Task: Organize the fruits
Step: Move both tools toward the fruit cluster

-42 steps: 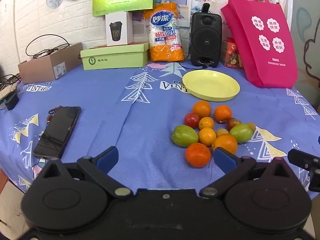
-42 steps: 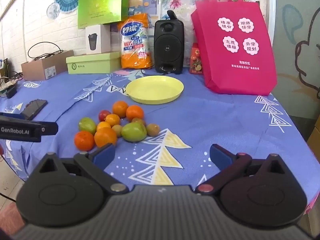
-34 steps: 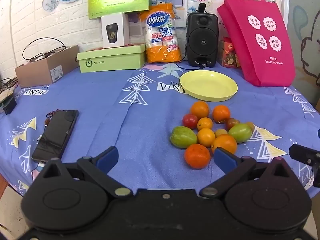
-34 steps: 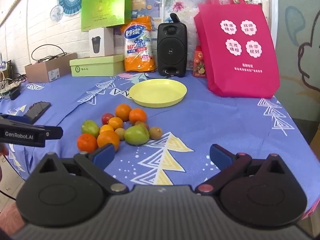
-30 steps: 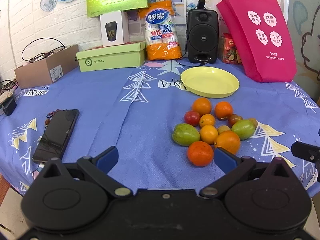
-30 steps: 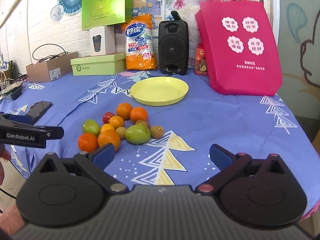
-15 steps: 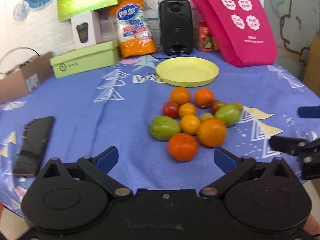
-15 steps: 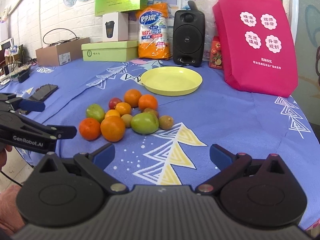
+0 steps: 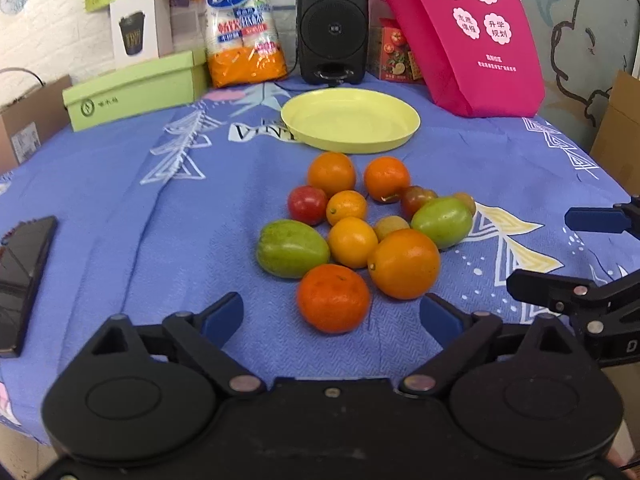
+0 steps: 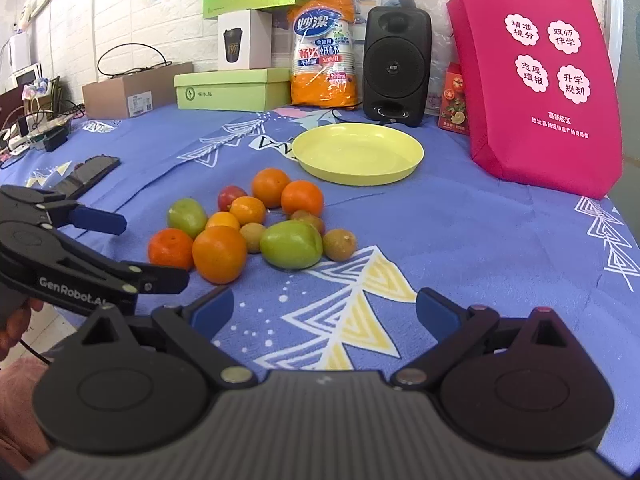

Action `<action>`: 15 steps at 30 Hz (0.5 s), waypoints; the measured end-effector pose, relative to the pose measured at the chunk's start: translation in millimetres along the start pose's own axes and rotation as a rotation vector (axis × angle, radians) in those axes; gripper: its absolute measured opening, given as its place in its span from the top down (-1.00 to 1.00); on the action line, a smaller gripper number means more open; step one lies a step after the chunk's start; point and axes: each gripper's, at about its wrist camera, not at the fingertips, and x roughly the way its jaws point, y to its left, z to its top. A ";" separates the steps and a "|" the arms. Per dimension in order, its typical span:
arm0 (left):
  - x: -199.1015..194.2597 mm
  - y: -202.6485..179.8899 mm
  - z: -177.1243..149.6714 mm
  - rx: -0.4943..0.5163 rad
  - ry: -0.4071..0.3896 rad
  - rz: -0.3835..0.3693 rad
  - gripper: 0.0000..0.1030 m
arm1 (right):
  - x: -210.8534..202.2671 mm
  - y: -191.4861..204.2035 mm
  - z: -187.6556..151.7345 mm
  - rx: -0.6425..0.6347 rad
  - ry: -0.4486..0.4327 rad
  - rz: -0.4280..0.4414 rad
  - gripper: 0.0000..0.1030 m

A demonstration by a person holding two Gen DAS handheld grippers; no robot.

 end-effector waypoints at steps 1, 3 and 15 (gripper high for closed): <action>3.0 1.4 1.9 -0.009 0.013 -0.018 -0.65 | 2.9 -1.4 1.2 -0.006 0.003 -0.008 -0.93; 9.8 5.3 4.1 -0.033 0.040 -0.052 -0.56 | 9.1 -3.0 3.7 -0.030 0.007 -0.033 -0.93; 18.0 -7.2 13.3 0.079 0.057 -0.050 -0.19 | 61.3 -11.6 17.8 -0.092 0.084 0.039 -0.28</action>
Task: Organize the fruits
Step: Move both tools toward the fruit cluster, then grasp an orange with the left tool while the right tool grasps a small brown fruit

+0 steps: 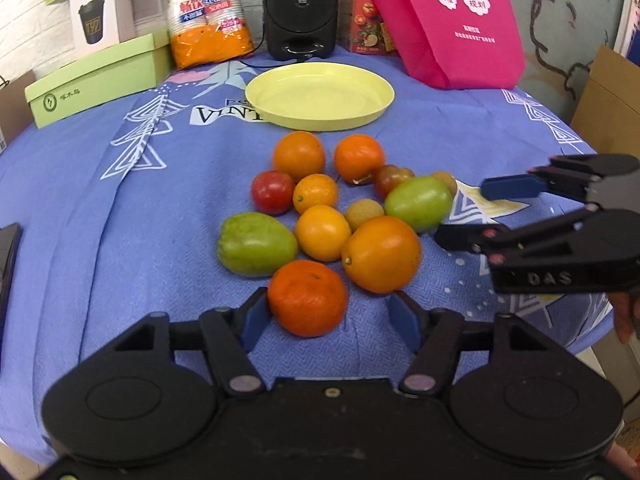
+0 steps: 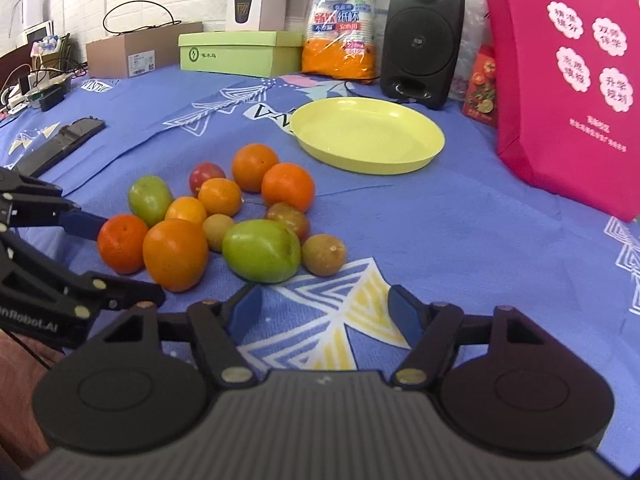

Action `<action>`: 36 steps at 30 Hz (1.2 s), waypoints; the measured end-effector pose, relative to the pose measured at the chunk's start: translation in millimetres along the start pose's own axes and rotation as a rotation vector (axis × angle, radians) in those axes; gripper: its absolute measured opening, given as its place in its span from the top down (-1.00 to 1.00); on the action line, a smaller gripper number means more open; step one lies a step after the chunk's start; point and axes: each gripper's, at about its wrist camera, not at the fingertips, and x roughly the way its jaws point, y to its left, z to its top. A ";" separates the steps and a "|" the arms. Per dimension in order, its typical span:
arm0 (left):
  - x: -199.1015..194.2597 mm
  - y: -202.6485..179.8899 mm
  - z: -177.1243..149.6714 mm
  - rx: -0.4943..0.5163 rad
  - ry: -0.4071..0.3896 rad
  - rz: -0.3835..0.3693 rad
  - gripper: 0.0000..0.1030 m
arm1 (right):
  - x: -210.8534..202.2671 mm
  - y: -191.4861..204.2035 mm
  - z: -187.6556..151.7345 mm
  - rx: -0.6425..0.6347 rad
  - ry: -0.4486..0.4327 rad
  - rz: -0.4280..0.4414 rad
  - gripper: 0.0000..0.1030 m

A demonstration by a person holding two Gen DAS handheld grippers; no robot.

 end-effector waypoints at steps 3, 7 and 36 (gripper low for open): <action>0.8 0.2 3.6 0.004 0.005 -0.010 -0.14 | 6.5 -2.7 4.2 -0.004 0.002 0.030 -0.07; 2.0 4.5 3.7 -0.013 0.013 -0.024 -0.13 | 6.8 -7.1 9.3 -0.045 0.015 0.055 0.12; 9.4 12.3 2.5 -0.031 0.021 -0.013 0.26 | 26.5 -26.1 18.7 -0.172 0.006 0.261 0.36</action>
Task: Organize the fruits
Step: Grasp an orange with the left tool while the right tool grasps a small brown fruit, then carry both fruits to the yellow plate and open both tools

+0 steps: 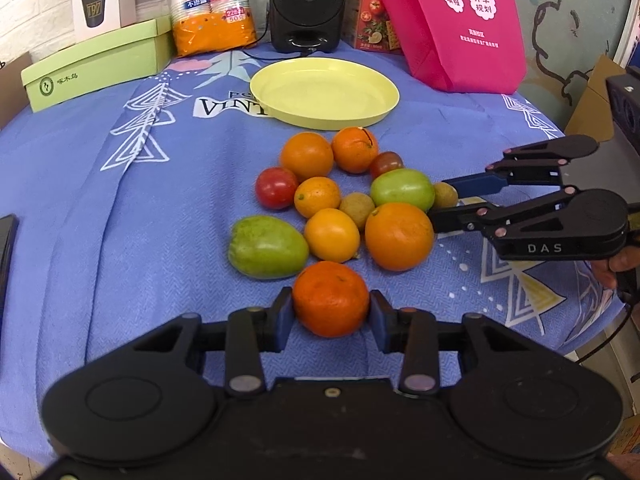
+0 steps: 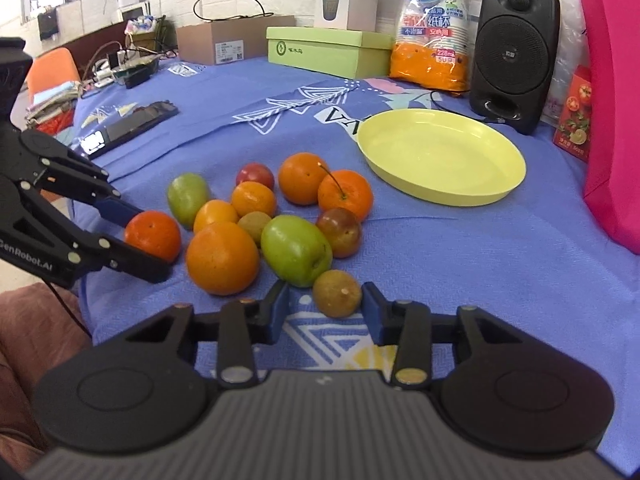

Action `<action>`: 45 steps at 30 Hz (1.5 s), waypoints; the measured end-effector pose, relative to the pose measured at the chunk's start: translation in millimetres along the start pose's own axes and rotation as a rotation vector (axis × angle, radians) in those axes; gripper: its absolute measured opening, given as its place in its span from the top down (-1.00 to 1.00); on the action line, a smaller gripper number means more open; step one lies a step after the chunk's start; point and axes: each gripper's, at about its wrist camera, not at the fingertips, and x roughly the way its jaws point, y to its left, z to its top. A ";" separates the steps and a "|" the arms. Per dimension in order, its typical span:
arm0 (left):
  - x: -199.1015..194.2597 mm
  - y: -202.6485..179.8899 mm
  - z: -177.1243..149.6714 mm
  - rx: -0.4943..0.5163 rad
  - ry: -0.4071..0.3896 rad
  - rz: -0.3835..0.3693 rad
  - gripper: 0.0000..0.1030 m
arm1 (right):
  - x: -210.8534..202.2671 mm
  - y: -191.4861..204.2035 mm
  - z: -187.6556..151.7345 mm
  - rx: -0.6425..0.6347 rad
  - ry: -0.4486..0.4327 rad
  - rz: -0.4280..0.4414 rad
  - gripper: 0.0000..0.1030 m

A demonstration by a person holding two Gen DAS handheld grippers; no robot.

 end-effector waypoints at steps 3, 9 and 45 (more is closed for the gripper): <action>1.5 -0.4 -0.6 -0.002 -0.006 0.002 0.26 | -3.6 0.9 -2.8 0.026 -0.001 -0.032 0.51; -6.0 -0.6 -2.3 0.001 -0.022 0.005 0.26 | -12.1 7.3 -6.6 0.052 -0.016 -0.070 0.51; 141.3 39.9 177.9 0.044 -0.003 0.043 0.25 | 46.8 -70.6 83.2 0.293 -0.105 -0.230 0.51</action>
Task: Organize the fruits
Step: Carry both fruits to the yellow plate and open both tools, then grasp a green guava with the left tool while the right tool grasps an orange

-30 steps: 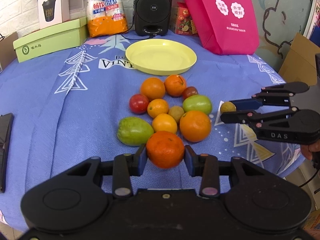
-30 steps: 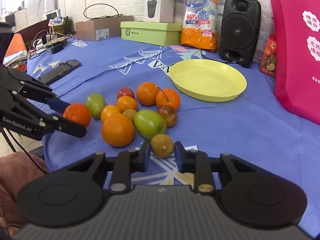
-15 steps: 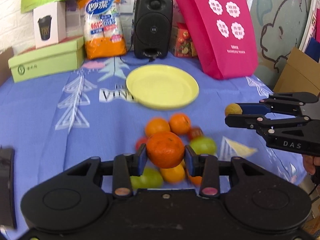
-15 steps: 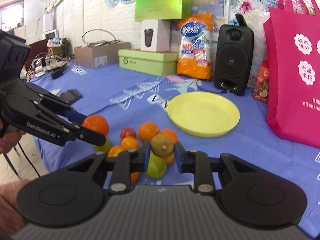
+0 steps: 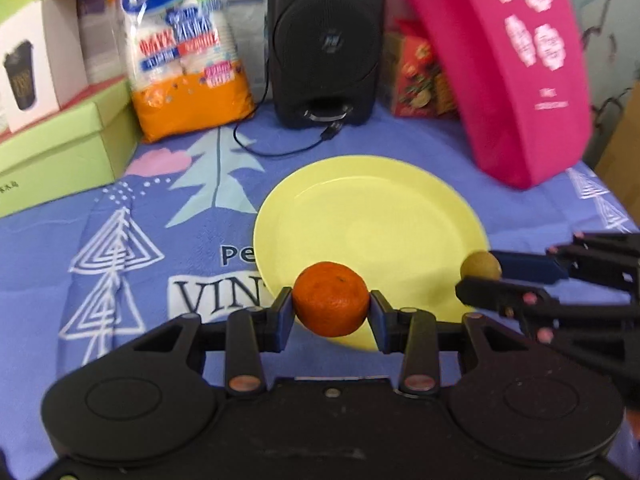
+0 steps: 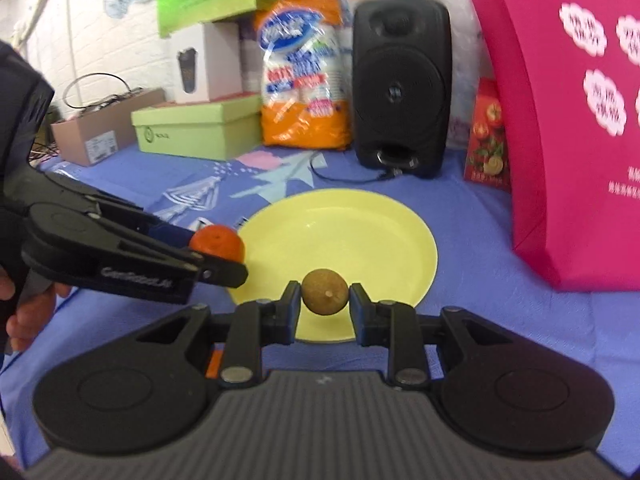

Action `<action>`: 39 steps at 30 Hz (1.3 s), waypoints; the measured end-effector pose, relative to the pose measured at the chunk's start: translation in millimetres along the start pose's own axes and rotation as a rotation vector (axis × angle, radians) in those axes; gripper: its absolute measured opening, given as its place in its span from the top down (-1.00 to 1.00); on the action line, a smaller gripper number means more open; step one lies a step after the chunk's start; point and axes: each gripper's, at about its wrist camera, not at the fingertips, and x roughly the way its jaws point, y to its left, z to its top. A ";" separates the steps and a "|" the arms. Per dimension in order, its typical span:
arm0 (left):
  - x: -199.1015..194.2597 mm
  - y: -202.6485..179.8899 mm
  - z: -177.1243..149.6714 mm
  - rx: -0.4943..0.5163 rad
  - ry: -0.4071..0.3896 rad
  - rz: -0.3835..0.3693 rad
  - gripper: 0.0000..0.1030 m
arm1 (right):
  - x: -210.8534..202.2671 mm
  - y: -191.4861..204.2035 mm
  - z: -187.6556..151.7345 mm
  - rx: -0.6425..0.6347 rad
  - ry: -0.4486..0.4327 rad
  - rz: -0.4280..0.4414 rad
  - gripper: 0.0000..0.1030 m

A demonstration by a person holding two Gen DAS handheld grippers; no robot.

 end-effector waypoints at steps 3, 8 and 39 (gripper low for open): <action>20.5 2.8 5.2 -0.024 0.022 0.005 0.21 | 17.9 -5.5 -3.4 0.032 0.024 -0.011 0.51; 8.2 1.4 2.3 -0.016 -0.032 0.017 -0.47 | 20.1 -10.0 -5.6 0.044 0.006 -0.041 0.12; -144.7 -8.1 -174.0 -0.062 -0.073 0.007 -0.47 | -115.9 72.6 -98.2 -0.177 0.075 0.231 -0.12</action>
